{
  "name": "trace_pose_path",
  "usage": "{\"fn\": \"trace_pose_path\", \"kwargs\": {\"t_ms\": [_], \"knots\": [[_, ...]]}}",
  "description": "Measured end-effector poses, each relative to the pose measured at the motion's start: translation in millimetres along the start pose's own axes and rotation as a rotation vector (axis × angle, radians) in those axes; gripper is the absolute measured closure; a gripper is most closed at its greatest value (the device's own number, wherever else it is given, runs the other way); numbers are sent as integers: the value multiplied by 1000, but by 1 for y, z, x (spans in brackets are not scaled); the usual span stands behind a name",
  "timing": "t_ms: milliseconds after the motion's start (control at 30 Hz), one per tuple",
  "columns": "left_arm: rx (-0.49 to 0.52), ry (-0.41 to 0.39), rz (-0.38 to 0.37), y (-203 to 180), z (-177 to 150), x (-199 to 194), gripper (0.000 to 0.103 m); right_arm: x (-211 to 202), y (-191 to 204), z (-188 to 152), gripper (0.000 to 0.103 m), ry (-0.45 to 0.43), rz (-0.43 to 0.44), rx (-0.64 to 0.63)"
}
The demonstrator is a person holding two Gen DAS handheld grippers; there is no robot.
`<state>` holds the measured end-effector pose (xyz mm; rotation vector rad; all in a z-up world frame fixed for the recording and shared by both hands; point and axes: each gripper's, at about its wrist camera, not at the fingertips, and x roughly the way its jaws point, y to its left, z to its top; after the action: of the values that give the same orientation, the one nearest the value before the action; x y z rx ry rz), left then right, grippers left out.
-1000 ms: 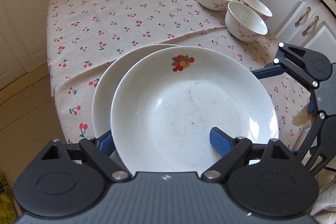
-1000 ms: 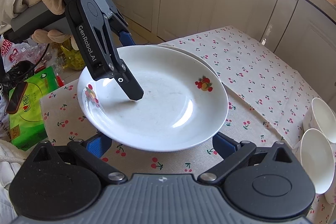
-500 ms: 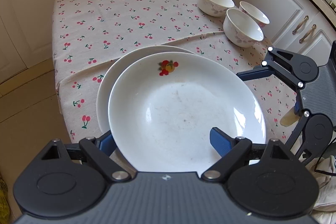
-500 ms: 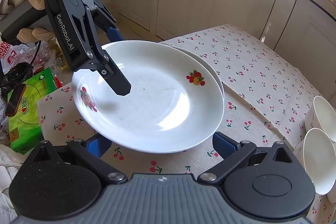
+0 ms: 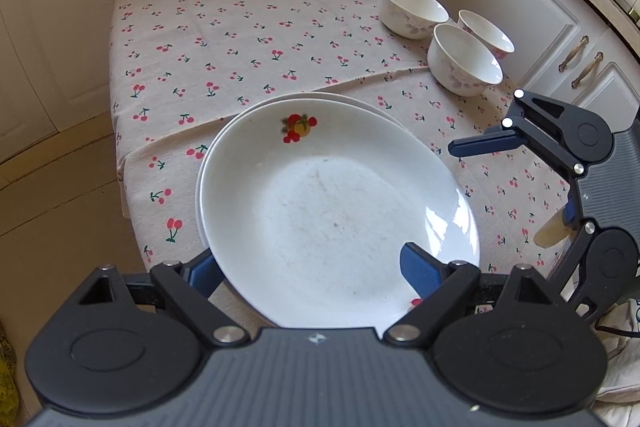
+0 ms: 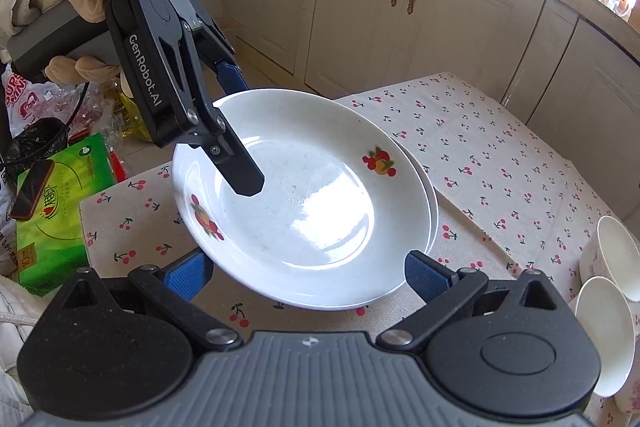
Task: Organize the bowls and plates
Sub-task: 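Lower the deep plate onto the plate stack and open the left gripper, then withdraw the left tool while the right gripper reaches and grasps a white bowl rim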
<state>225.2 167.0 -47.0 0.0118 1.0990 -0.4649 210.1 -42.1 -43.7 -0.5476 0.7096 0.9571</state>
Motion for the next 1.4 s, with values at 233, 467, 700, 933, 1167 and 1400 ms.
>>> {"fn": "trace_pose_path", "kwargs": {"t_ms": [233,467,700,933,1167,1400], "knots": [[4,1,34,-3,-1,-1,12,-15,-2,-5,0,-37,-4,40],[24,8,100,-7,-3,1,12,-24,-9,-14,0,-55,-31,98],[60,-19,165,-14,-9,2,12,-34,-11,-28,0,-72,-77,159],[90,-139,176,-42,-15,-14,11,-51,-12,-48,0,-92,-185,213],[123,-268,194,-91,-25,-20,8,-70,-14,-73,0,-119,-315,287],[66,-381,153,-135,-33,-17,6,-90,-16,-104,0,-142,-375,358]]}}
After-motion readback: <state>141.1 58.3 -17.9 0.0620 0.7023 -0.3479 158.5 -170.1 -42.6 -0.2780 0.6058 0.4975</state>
